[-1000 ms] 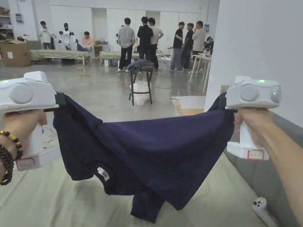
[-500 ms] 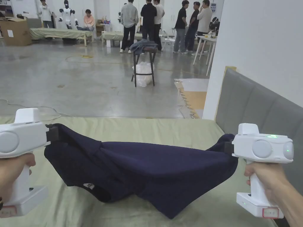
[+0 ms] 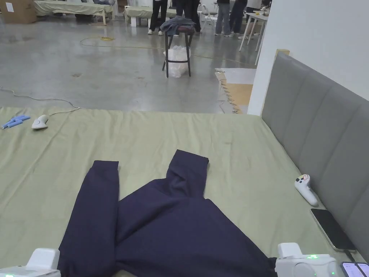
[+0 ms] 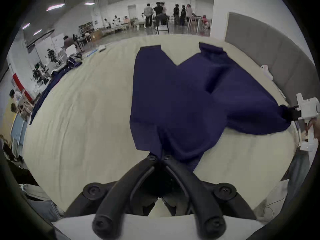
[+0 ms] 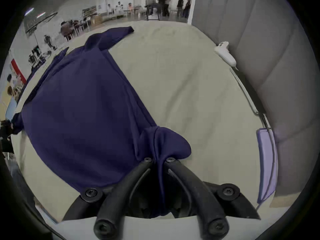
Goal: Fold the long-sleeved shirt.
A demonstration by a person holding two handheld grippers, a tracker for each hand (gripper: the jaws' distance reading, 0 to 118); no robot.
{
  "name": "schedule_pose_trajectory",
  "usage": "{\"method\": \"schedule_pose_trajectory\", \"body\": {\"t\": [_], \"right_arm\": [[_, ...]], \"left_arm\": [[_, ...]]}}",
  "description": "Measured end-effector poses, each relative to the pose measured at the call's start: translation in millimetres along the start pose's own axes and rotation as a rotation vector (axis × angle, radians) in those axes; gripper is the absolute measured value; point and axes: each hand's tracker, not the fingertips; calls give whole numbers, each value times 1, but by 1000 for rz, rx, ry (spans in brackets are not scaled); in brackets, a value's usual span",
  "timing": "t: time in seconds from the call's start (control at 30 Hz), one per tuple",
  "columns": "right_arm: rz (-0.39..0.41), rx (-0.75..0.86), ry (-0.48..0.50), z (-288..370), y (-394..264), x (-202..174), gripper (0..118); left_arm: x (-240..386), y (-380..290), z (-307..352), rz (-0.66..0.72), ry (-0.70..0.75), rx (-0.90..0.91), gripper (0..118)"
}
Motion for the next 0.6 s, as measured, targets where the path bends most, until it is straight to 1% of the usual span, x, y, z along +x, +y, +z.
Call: {"method": "schedule_pose_trajectory", "body": {"t": [0.03, 0.07, 0.1, 0.13, 0.17, 0.2, 0.23, 0.27, 0.3, 0.33, 0.37, 0.4, 0.43, 0.47, 0.5, 0.53, 0.57, 0.6], "right_arm": [[-22, 20, -9, 6, 7, -1, 5], [-19, -12, -6, 11, 14, -1, 7], [-12, -5, 2, 18, 20, 0, 18], [-9, 24, -3, 32, 23, -2, 55], [-14, 65, -23, 49, 27, -3, 90], [-33, 105, -17, 63, 30, -3, 115], [-46, 153, -10, 81, 33, -3, 117], [-68, 202, 26, 97, 37, -4, 117], [-96, 223, 32, 99, 41, 6, 117], [-124, 237, 38, 113, 45, 6, 117], [-137, 234, 57, 124, 49, 6, 116], [-140, 221, 62, 136, 51, 6, 110], [-135, 215, 76, 147, 52, 5, 71], [-109, 246, 89, 155, 51, 4, 9], [-79, 297, 51, 160, 51, 0, 0], [-117, 289, -107, 161, 45, -6, 0], [-92, 293, -57, 157, 47, -10, 0], [-84, 280, -21, 157, 44, -12, 0]], "left_arm": [[-2, 0, -2, 18, -3, 0, 5], [-1, 2, 1, 41, -12, -1, 8], [-4, 5, 6, 81, -33, 20, 21], [-5, 9, 12, 83, -30, 32, 56], [-5, 14, 19, 77, -25, 46, 85], [-3, 20, 33, 62, -8, 92, 107], [-3, 26, 47, 46, -28, 143, 109], [-3, 31, 64, 47, -36, 213, 105], [-3, 40, 76, 55, -78, 226, 102], [4, 48, 94, 58, -80, 235, 95], [7, 55, 106, 54, -75, 262, 79], [12, 60, 117, 39, -76, 308, 48], [16, 64, 126, 13, -80, 348, 6], [20, 70, 127, -9, -78, 365, 4], [24, 71, 131, -14, -35, 370, 4], [28, 74, 134, -23, -72, 378, 4], [31, 77, 136, -39, -85, 375, 4], [32, 83, 131, -45, -107, 373, 4]]}}
